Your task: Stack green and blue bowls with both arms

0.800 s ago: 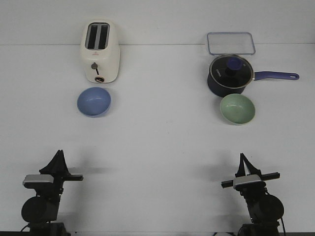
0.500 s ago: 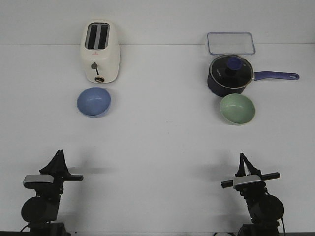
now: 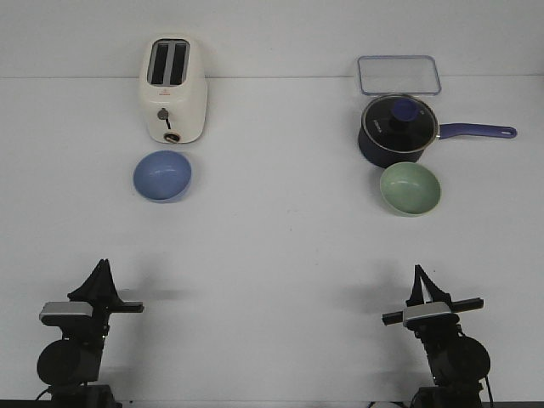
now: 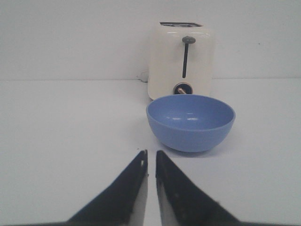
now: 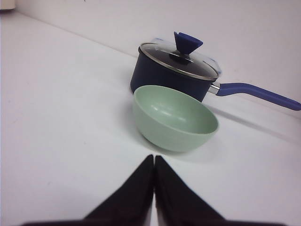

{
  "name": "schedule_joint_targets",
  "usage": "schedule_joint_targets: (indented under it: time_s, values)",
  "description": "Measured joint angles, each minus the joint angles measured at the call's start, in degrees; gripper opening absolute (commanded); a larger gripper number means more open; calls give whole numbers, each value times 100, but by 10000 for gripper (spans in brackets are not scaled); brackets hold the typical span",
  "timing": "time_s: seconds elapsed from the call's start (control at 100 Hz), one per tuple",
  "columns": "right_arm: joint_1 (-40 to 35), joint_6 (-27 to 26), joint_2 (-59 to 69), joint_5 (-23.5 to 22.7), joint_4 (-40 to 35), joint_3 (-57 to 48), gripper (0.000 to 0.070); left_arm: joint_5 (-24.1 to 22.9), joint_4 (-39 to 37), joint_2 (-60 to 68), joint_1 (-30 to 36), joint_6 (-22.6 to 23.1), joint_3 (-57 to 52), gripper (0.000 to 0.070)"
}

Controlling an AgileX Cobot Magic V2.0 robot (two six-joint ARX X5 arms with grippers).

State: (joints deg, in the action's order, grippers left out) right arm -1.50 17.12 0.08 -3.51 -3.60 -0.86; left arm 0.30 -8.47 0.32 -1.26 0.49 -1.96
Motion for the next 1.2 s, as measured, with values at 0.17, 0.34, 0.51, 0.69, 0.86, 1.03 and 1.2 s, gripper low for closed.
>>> schedule_joint_targets:
  time_s: [0.17,0.34,0.51,0.69,0.86,1.03,1.2]
  values:
    - [0,-507,0,-103,9,0,1,0,0,0,0,2,0,14]
    - [4,-2253,0,-24,144,-28,0,0,0,0,0,0,0,14]
    - [7,-3460,382,208,-470,-756,0,0,0,0,0,0,0,14]
    - [17,-3713,1849,717,-1320,-2201,6,0,0,0,0,0,0,14]
    - [219,-3536,3665,763,-2109,-3637,409,0,0,0,0,0,0,14]
    - [472,-3222,5300,756,-2387,-4776,528,0,0,0,0,0,0,14]
    - [857,-2990,6721,501,-2411,-5633,554,0,0,0,-2,0,0,14]
